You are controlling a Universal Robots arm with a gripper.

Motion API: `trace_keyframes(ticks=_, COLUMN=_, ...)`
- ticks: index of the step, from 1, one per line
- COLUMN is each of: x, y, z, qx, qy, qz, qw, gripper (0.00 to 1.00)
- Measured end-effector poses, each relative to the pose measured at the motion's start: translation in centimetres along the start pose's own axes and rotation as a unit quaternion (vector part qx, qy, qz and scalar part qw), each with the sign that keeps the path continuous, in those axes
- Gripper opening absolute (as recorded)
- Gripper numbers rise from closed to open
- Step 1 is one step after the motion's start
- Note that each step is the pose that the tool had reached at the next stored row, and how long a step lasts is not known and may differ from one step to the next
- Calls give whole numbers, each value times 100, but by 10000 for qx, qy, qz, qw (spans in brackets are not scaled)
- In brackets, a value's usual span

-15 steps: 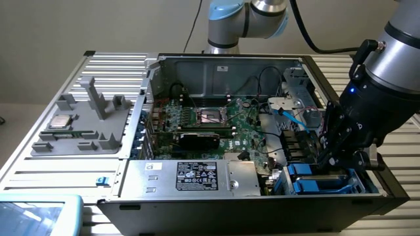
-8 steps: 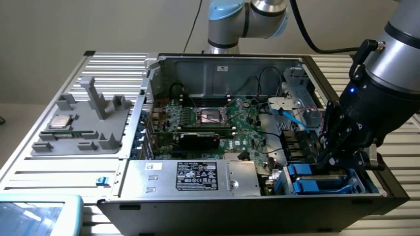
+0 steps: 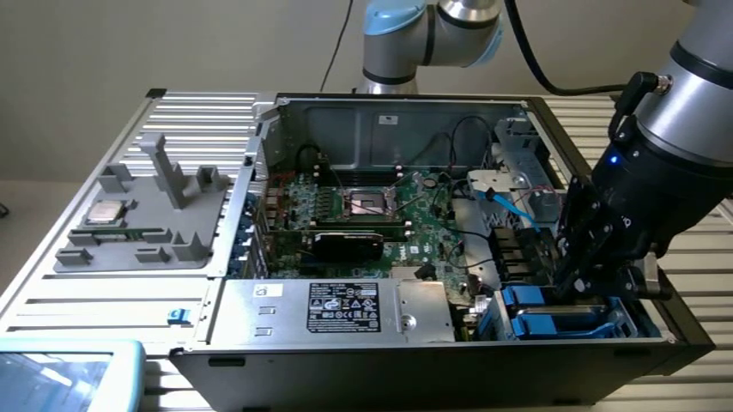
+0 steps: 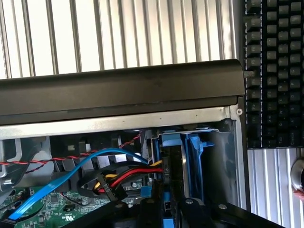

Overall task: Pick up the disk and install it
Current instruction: 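Insert the second disk wire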

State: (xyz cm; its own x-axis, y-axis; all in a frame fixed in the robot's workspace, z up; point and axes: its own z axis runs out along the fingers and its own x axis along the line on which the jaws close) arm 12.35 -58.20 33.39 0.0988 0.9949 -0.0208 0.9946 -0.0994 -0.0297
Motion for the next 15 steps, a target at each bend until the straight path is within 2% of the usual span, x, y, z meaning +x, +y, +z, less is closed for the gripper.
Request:
trace_keyframes(ticks=1, x=-1, y=-1, z=-41, qx=0, qy=-1, qz=0, qw=10000, gripper=30)
trace_keyframes(ticks=2, x=-2, y=-2, z=-92, qx=-1, qy=-6, qz=2, qw=10000, gripper=30)
trace_keyframes(ticks=4, x=-4, y=-5, z=-184, qx=0, qy=-4, qz=9, qw=10000, gripper=42)
trace_keyframes(ticks=5, x=-5, y=-6, z=-231, qx=-1, qy=-6, qz=13, qw=10000, gripper=42)
trace_keyframes(ticks=8, x=-9, y=-11, z=-366, qx=0, qy=-5, qz=23, qw=10000, gripper=60)
trace_keyframes(ticks=9, x=-10, y=-12, z=-411, qx=0, qy=-4, qz=27, qw=10000, gripper=60)
trace_keyframes(ticks=10, x=-11, y=-14, z=-453, qx=0, qy=-4, qz=31, qw=10000, gripper=65)
trace_keyframes(ticks=11, x=-11, y=-15, z=-484, qx=0, qy=-5, qz=34, qw=10000, gripper=71)
trace_keyframes(ticks=12, x=-13, y=-17, z=-520, qx=0, qy=-3, qz=38, qw=10000, gripper=71)
trace_keyframes(ticks=14, x=-13, y=-18, z=-564, qx=0, qy=-5, qz=49, qw=10000, gripper=84)
trace_keyframes(ticks=15, x=-14, y=-18, z=-569, qx=0, qy=-3, qz=49, qw=10000, gripper=84)
